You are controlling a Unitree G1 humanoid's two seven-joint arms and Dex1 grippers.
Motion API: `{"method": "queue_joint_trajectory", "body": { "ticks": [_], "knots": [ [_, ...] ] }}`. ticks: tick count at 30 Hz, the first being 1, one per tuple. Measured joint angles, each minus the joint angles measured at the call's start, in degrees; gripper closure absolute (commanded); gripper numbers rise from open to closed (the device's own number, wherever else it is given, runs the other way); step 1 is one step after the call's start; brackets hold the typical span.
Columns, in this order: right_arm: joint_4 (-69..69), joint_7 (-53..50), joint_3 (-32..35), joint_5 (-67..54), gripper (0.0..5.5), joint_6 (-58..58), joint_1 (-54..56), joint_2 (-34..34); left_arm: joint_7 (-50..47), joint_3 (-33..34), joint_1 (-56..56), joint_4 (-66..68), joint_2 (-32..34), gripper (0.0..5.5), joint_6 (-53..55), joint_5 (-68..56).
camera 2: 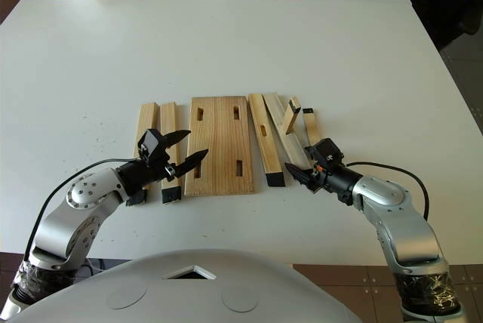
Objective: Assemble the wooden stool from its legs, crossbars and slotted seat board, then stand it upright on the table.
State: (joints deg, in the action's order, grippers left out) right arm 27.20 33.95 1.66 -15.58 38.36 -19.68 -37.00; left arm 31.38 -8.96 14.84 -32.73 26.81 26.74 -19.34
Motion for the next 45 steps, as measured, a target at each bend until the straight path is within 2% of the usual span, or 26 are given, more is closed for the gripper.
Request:
{"method": "queue_joint_trajectory", "body": {
  "ticks": [9,12,19,25,36,43,45],
  "knots": [
    [-0.3,-2.0,0.0,0.6,3.44,0.1,-0.2,-0.4,0.0,0.2,0.1,-0.5,0.1,2.06,0.5,0.1],
    [-0.1,-2.8,0.7,-0.7,3.44,1.6,0.0,0.8,0.0,0.3,0.1,-0.5,0.3,2.06,0.9,0.1],
    [0.4,-9.1,7.8,-9.8,3.45,13.6,3.9,10.3,0.1,0.8,0.0,-0.6,0.4,2.06,1.2,0.1],
    [0.3,-10.9,9.8,-11.2,3.45,12.4,8.4,12.6,0.3,3.1,-2.2,-0.4,0.4,2.06,1.5,-2.0],
    [1.2,-6.2,10.7,-20.0,3.45,12.8,13.1,12.4,-2.4,13.8,-10.0,-1.2,-3.1,2.06,9.6,-19.6],
    [2.1,-6.7,15.9,-33.3,3.45,14.1,20.5,14.9,-6.8,19.0,-13.9,-1.1,-5.5,2.06,15.2,-33.9],
    [3.5,-5.3,16.7,-38.7,3.45,14.6,21.0,14.7,-7.6,19.8,-14.2,-0.9,-6.4,1.81,16.4,-39.1]
  ]
}}
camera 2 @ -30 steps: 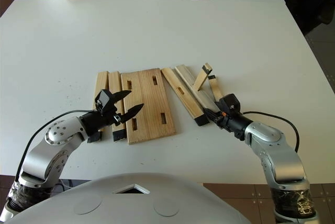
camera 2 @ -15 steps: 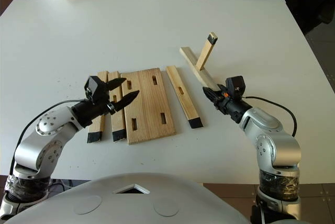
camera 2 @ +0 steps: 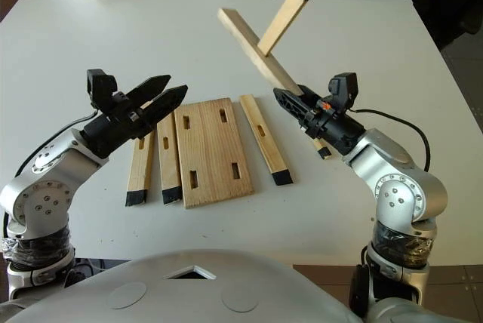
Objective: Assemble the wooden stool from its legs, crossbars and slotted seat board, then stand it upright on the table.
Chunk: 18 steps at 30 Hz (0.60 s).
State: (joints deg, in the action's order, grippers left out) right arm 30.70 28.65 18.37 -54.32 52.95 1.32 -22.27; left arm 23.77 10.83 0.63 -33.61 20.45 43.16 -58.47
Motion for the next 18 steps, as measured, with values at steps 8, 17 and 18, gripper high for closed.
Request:
{"method": "queue_joint_trajectory", "body": {
  "ticks": [8,17,18],
  "knots": [
    [-1.3,9.8,1.9,-26.4,3.45,4.4,8.2,-8.3,-1.1,4.8,-8.4,-0.3,3.0,1.28,1.1,-29.5],
    [-3.6,14.1,-3.4,-33.5,3.45,6.1,11.3,-13.1,2.3,1.1,-11.5,-1.2,7.3,1.28,1.7,-35.4],
    [-3.7,14.5,-4.1,-33.4,3.45,6.1,11.5,-13.4,2.6,0.6,-11.8,-1.3,7.5,1.28,1.7,-35.3]
  ]
}}
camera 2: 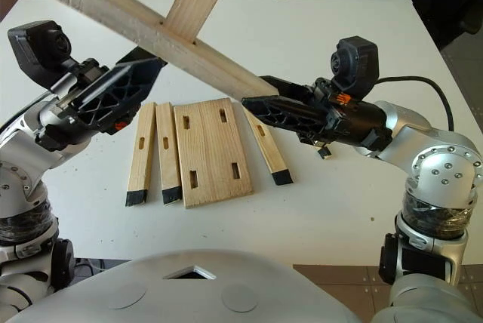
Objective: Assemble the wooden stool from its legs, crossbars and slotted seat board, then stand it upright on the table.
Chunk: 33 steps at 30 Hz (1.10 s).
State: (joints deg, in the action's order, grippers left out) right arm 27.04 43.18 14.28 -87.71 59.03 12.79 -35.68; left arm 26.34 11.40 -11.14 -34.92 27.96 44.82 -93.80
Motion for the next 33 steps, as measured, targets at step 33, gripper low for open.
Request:
{"method": "queue_joint_trajectory", "body": {
  "ticks": [33],
  "knots": [
    [2.2,18.2,-7.2,24.6,2.5,-10.8,-3.8,-7.2,9.0,-3.4,2.9,0.0,8.4,3.42,0.6,6.9]
  ]
}}
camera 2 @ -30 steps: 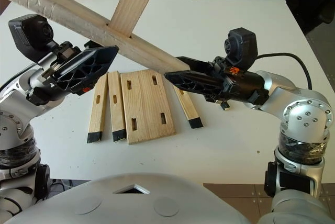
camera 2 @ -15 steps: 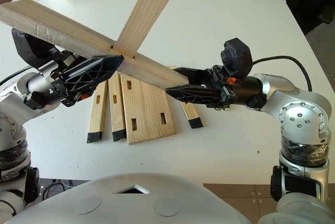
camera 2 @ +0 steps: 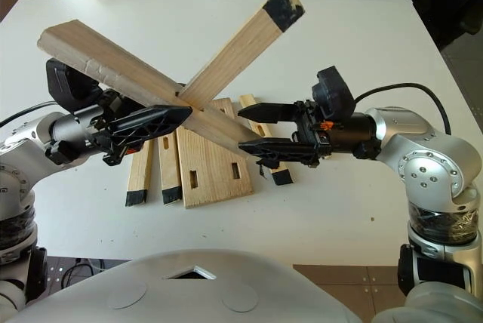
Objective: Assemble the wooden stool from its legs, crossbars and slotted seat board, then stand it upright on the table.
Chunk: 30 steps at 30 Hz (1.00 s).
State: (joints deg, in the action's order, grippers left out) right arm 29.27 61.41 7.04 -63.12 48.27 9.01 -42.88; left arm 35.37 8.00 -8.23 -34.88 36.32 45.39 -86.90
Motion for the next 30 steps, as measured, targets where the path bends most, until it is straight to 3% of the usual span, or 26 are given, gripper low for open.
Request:
{"method": "queue_joint_trajectory", "body": {
  "ticks": [8,19,24,30],
  "knots": [
    [-5.1,5.7,0.8,7.5,2.5,-4.0,-6.5,-4.7,5.9,3.5,1.2,2.5,4.9,3.44,-1.0,9.2],
    [-4.5,1.5,4.8,9.9,2.5,-7.8,-12.3,-3.1,18.6,14.7,17.4,-4.4,16.5,3.44,0.9,15.6],
    [-3.0,-0.5,4.6,11.0,2.5,-8.9,-13.3,-2.0,22.1,14.1,19.4,-4.7,17.5,3.44,-1.3,22.3],
    [-2.7,-1.7,3.6,12.7,2.5,-10.2,-13.6,-1.0,24.9,8.9,19.6,-2.8,17.7,3.44,-6.1,33.0]
  ]
}}
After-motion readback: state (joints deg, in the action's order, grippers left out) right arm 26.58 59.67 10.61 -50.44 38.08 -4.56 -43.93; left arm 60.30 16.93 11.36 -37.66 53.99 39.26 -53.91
